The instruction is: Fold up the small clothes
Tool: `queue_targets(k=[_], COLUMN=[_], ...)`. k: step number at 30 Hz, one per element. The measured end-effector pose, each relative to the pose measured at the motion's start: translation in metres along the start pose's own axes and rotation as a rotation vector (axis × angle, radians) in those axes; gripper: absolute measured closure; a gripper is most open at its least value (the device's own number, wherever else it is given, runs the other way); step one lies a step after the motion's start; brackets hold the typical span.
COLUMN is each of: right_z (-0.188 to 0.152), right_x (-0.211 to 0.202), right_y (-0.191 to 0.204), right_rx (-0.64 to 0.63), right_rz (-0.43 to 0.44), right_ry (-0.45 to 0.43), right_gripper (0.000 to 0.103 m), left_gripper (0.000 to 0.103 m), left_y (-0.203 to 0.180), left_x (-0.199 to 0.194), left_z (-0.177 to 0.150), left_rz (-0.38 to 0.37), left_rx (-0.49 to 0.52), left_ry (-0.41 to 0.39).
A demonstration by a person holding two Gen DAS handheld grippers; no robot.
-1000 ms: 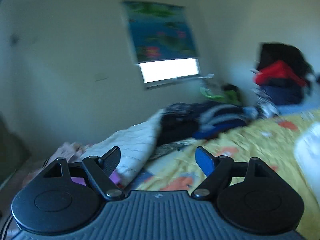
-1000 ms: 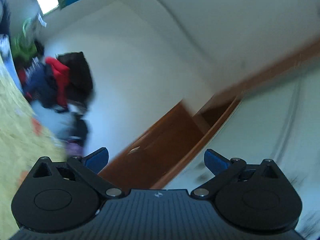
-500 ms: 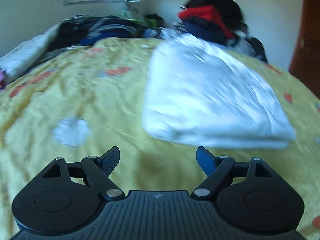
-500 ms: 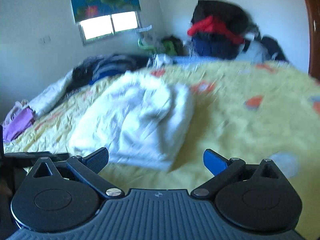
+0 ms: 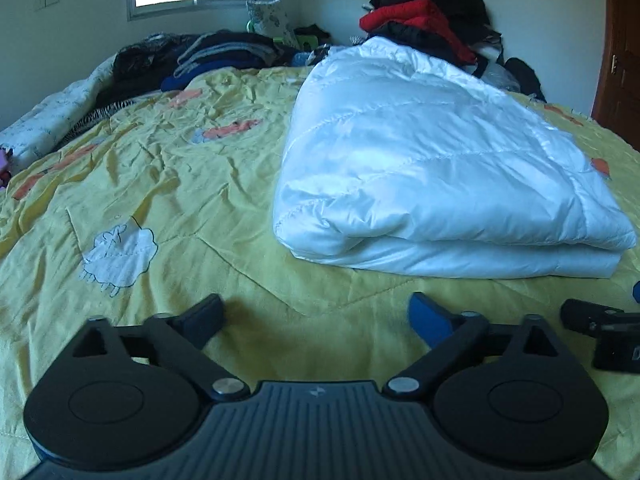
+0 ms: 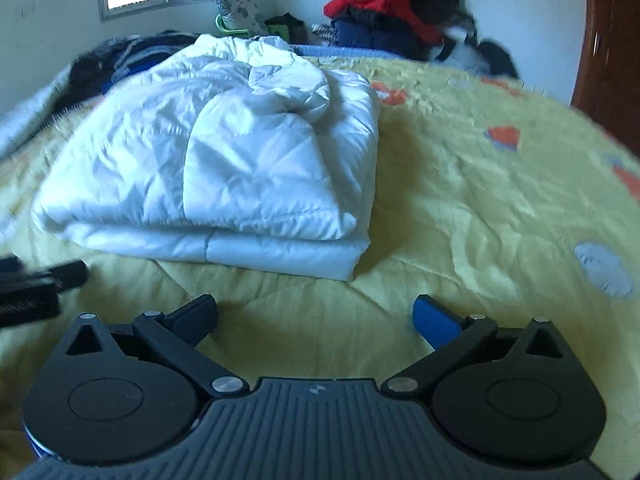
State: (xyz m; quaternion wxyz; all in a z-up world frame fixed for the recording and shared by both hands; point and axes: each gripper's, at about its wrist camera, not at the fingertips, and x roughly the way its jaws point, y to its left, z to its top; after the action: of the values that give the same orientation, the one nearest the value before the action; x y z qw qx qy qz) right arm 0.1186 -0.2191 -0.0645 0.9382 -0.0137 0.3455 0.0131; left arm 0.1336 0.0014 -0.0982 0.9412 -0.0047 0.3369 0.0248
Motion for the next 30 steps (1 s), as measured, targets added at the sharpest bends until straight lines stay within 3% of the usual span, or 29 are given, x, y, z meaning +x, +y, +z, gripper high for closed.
queue_targets(k=[30], right_z=[0.0021], right_x=[-0.0009], right_y=[-0.0047], right_rx=[0.006], right_rz=[0.001], right_ry=[-0.006], right_gripper=[0.000], left_gripper=[0.000], left_y=[0.0012], left_x=[0.0006], left_z=[-0.0015], left_rz=[-0.010], left_rx=[0.011], left_ry=[0.003])
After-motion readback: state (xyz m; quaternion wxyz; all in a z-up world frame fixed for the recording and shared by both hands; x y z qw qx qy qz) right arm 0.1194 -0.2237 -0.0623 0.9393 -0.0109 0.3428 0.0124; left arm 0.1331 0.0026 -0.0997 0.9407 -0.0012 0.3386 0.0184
